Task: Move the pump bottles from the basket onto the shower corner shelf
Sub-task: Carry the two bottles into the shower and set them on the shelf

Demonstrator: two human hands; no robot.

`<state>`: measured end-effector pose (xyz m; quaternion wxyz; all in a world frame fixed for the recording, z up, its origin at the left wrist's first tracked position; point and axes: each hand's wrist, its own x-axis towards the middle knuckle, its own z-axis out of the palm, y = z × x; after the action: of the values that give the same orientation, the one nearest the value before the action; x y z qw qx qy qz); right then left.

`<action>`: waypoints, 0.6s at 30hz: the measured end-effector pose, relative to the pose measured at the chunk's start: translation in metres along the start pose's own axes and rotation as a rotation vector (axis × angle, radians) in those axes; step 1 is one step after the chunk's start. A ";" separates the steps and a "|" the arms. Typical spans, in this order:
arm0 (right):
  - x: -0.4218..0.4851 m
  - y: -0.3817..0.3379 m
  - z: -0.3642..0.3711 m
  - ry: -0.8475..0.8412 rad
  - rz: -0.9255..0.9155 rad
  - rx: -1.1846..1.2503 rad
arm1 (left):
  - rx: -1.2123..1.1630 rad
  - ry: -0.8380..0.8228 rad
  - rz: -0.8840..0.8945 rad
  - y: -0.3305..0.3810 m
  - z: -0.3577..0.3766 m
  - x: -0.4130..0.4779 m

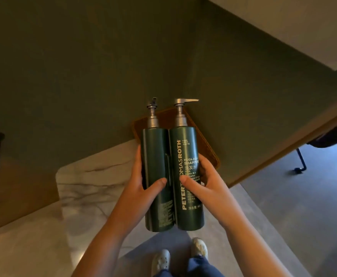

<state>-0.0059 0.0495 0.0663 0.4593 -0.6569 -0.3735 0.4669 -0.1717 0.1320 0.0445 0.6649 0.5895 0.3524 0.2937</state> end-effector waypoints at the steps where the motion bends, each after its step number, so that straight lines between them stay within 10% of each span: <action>1: -0.006 0.001 -0.002 0.019 0.006 0.001 | -0.004 -0.025 0.001 0.000 0.003 -0.002; 18: -0.249 0.051 -0.081 0.684 -0.044 0.047 | -0.026 -0.690 0.044 0.007 0.194 -0.088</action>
<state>0.0037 -0.2151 0.0967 0.5829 -0.7564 -0.2012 0.2180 -0.0645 -0.0493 0.0736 0.7457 0.6531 0.0904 0.0960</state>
